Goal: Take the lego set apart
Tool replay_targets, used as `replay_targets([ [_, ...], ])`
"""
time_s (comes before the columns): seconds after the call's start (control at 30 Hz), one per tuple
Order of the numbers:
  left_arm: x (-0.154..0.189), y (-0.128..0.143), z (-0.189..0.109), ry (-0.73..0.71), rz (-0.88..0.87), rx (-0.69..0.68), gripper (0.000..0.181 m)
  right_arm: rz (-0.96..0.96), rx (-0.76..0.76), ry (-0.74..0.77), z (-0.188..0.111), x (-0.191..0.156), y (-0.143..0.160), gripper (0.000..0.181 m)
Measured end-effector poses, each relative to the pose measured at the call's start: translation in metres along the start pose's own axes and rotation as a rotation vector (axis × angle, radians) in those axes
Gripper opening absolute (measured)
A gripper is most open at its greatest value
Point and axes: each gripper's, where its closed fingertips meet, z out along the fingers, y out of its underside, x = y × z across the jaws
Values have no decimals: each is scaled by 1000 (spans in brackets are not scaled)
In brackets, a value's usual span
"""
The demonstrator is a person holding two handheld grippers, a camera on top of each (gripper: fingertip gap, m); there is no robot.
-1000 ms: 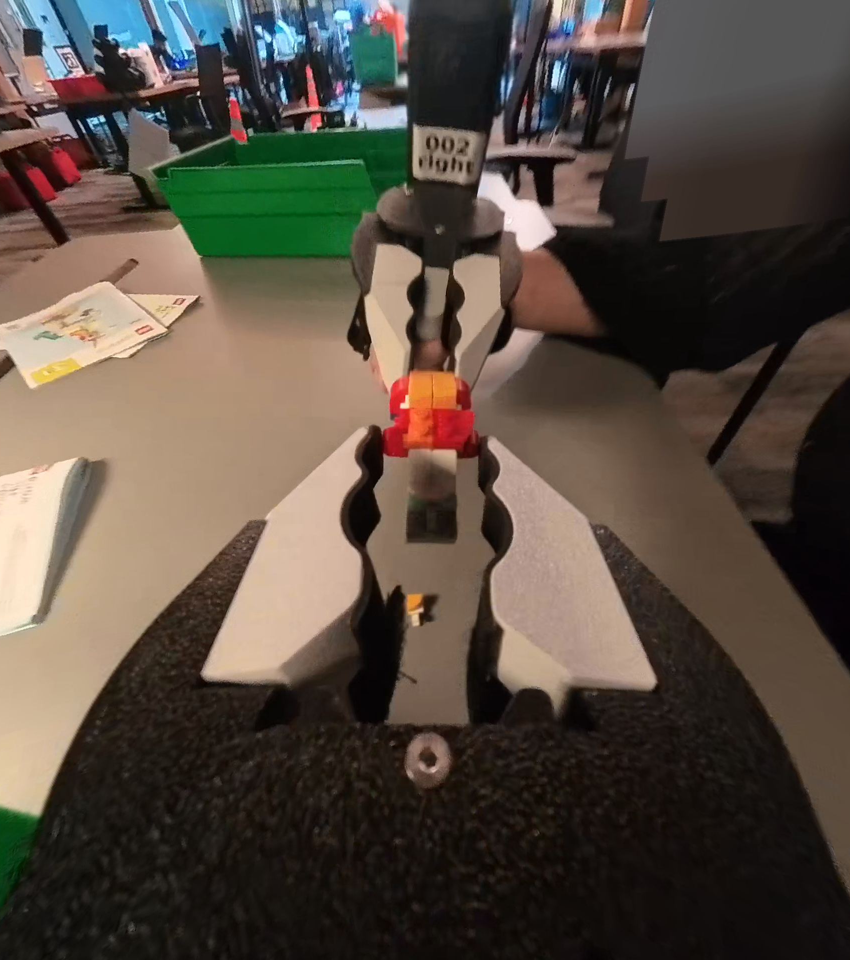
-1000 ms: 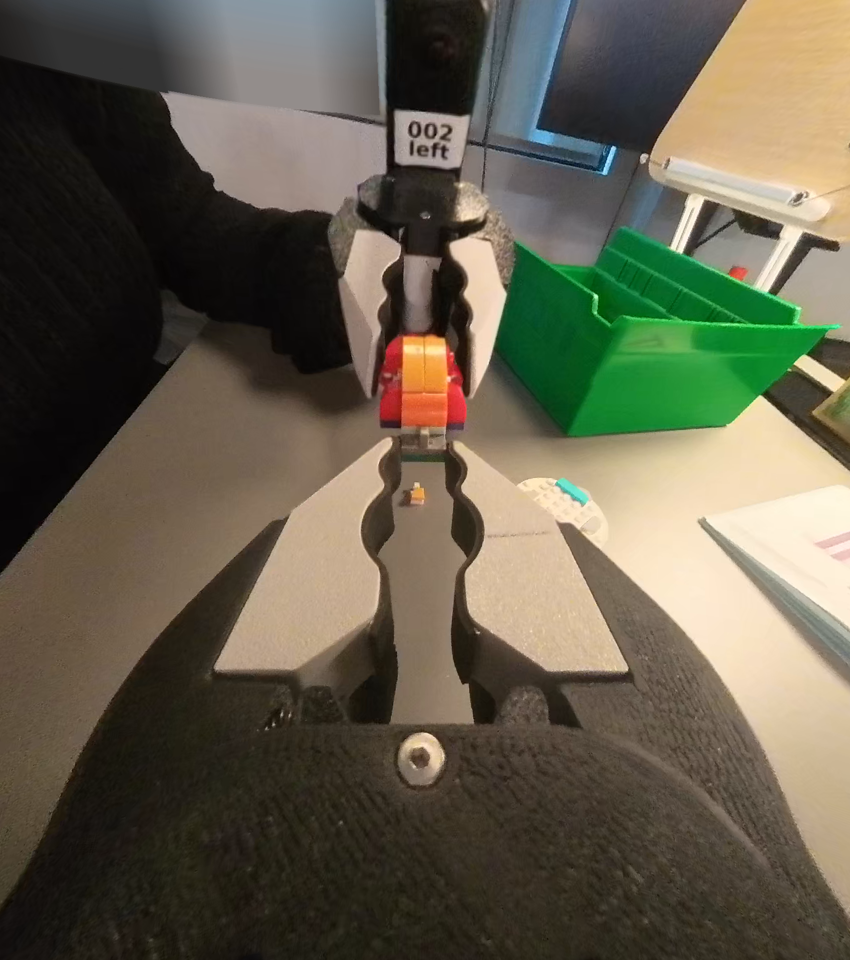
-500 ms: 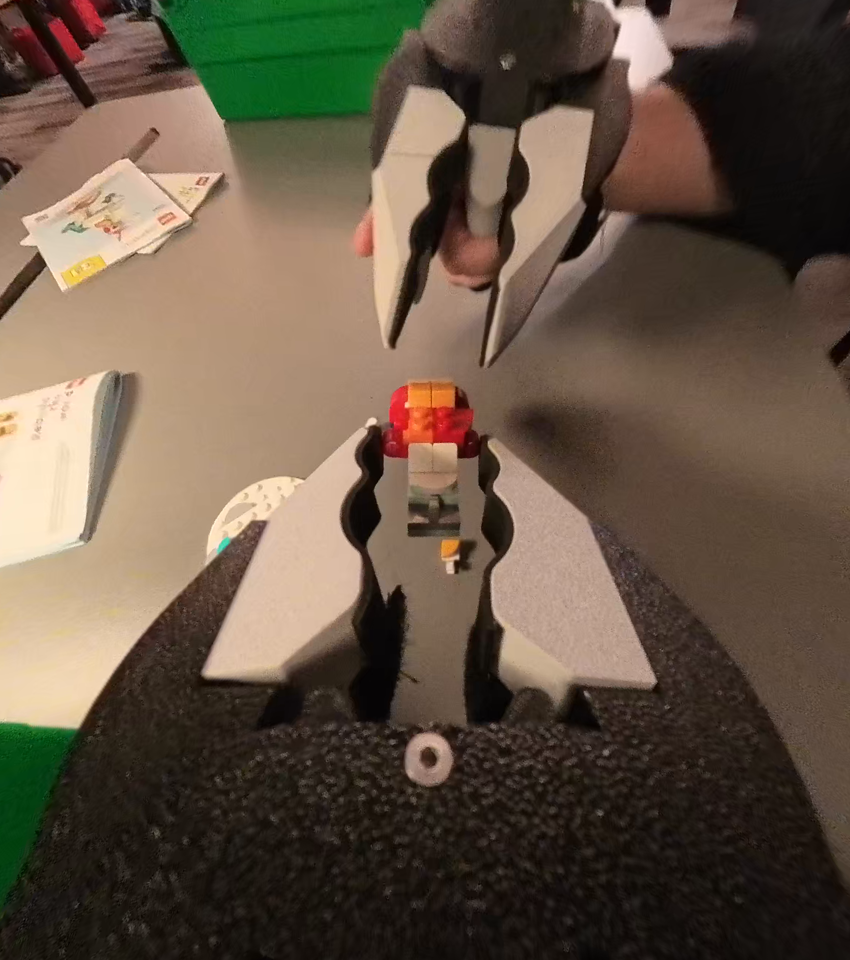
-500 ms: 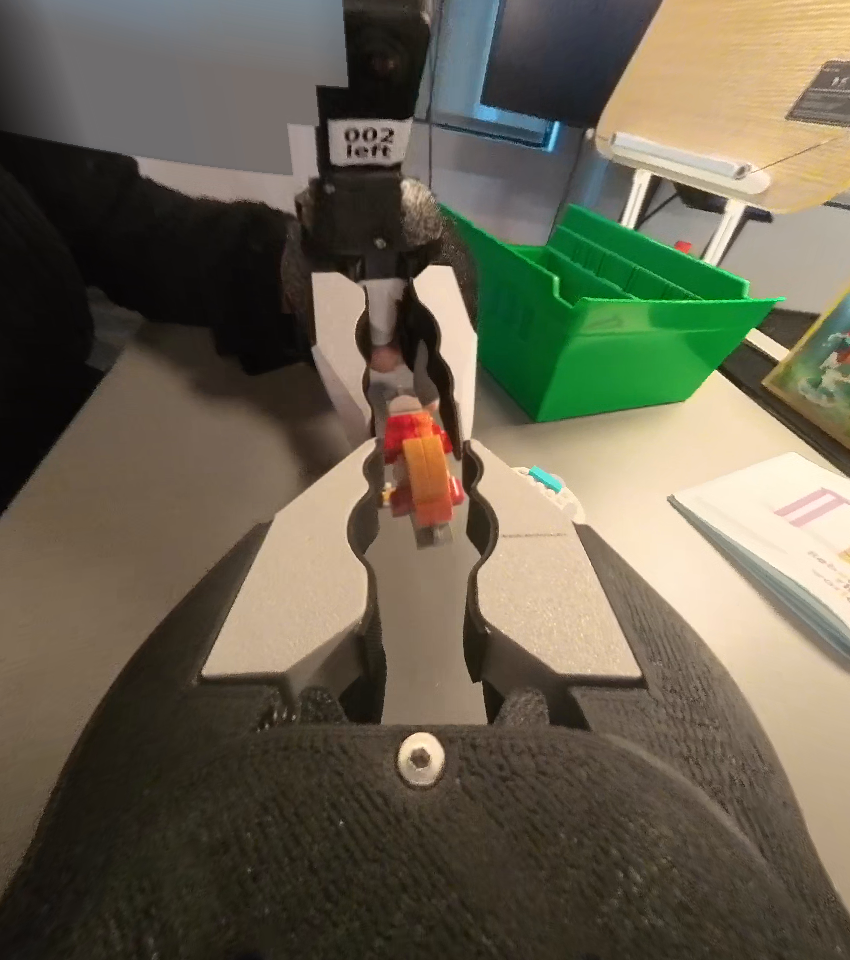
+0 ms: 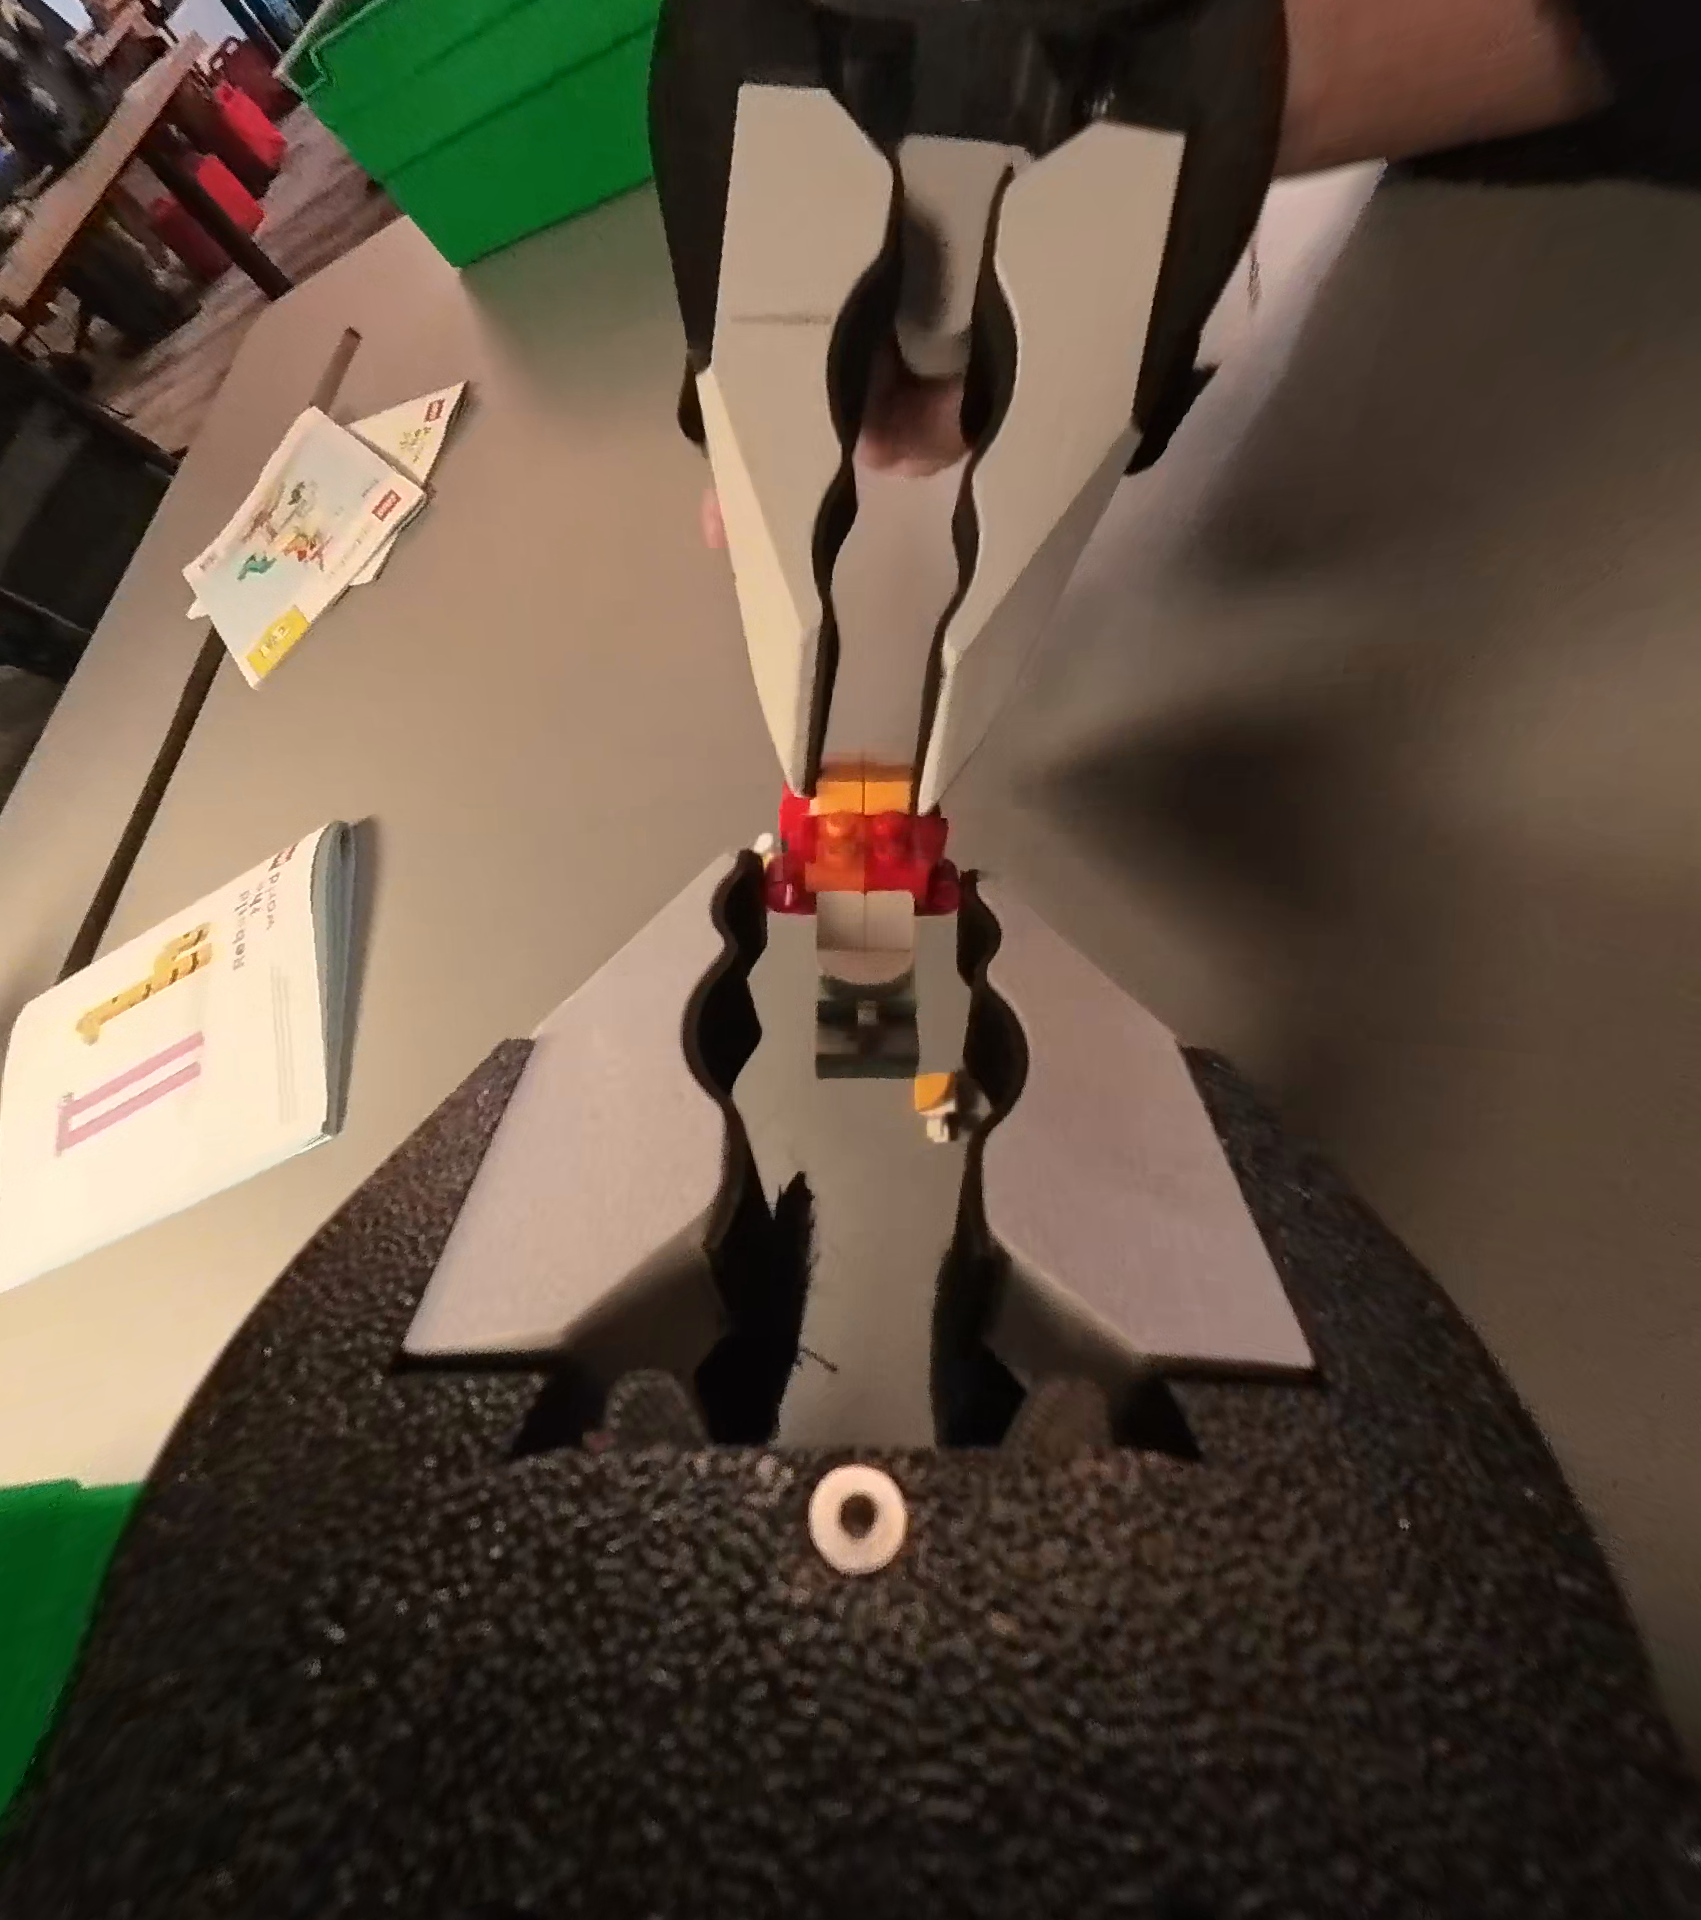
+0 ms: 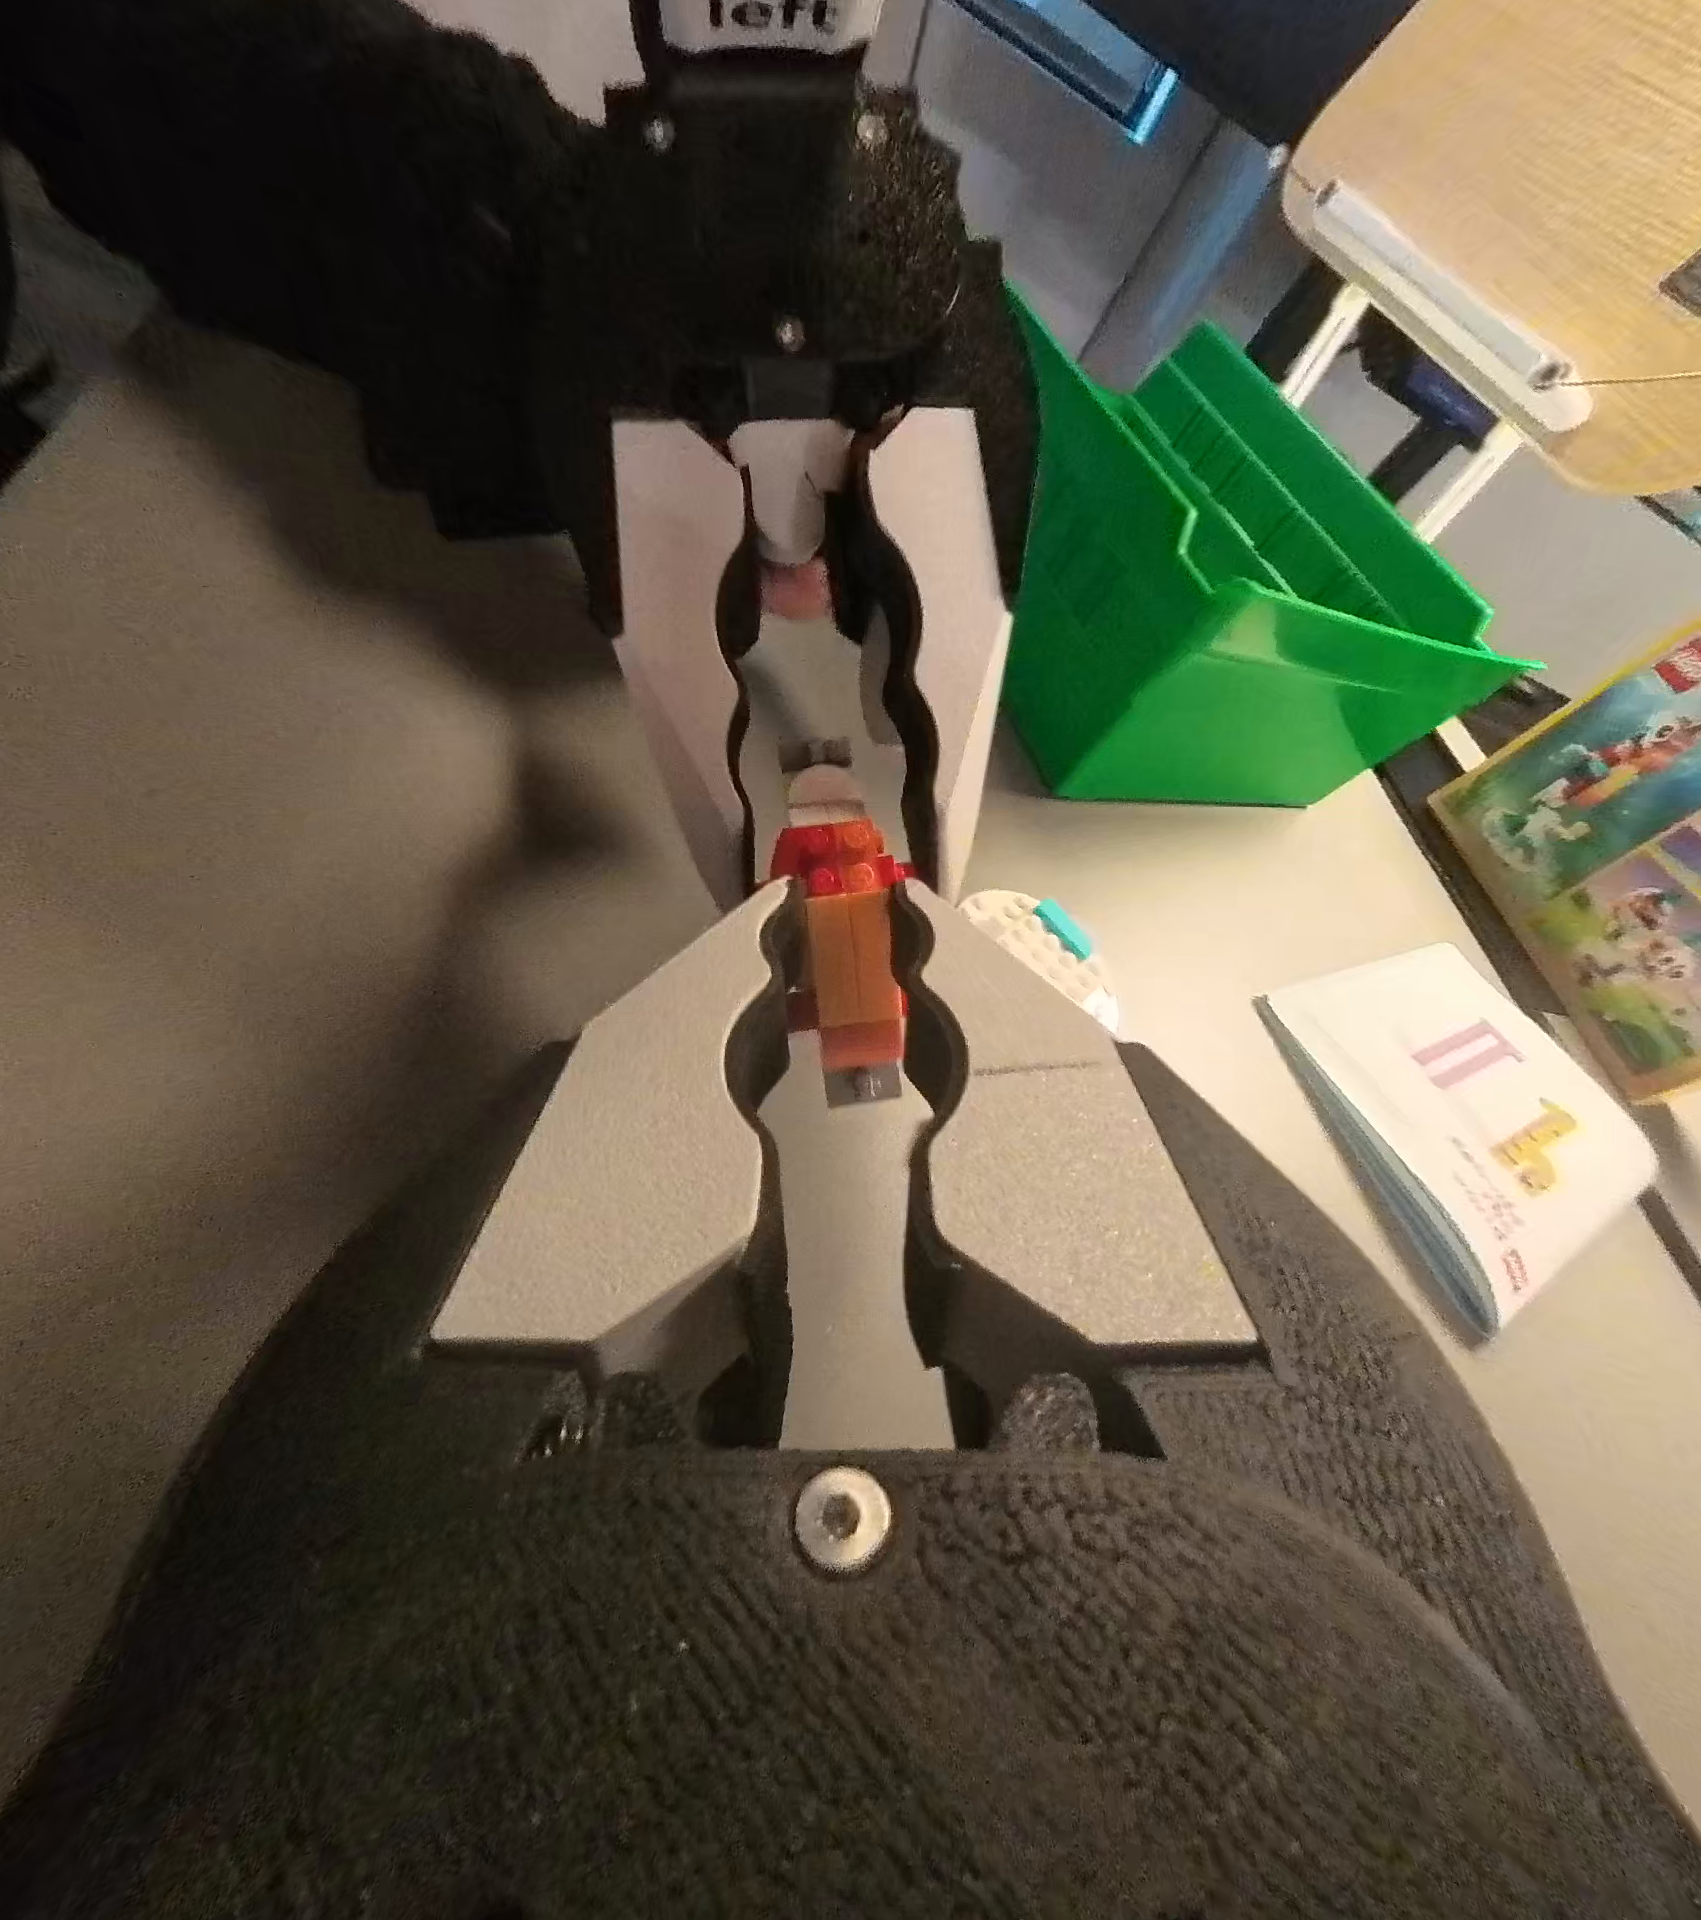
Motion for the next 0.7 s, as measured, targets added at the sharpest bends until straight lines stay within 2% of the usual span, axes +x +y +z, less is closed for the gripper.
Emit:
replay_targets([
  [0.07,2,5,1,6,30,-36,36,-33,-36,-11,1,-4,3,21],
  [0.2,8,10,4,19,72,-67,36,-125,-110,4,4,-7,12,21],
  [0.33,8,12,4,23,86,-79,36,-134,-158,-34,6,-13,19,35],
  [0.37,9,12,4,26,87,-83,36,-128,-166,-50,6,-15,21,34],
  [0.47,14,12,5,53,80,-79,35,-139,-160,-46,6,-15,22,15],
  [0.7,14,13,4,62,38,-54,35,-151,-169,-36,8,-14,22,15],
])
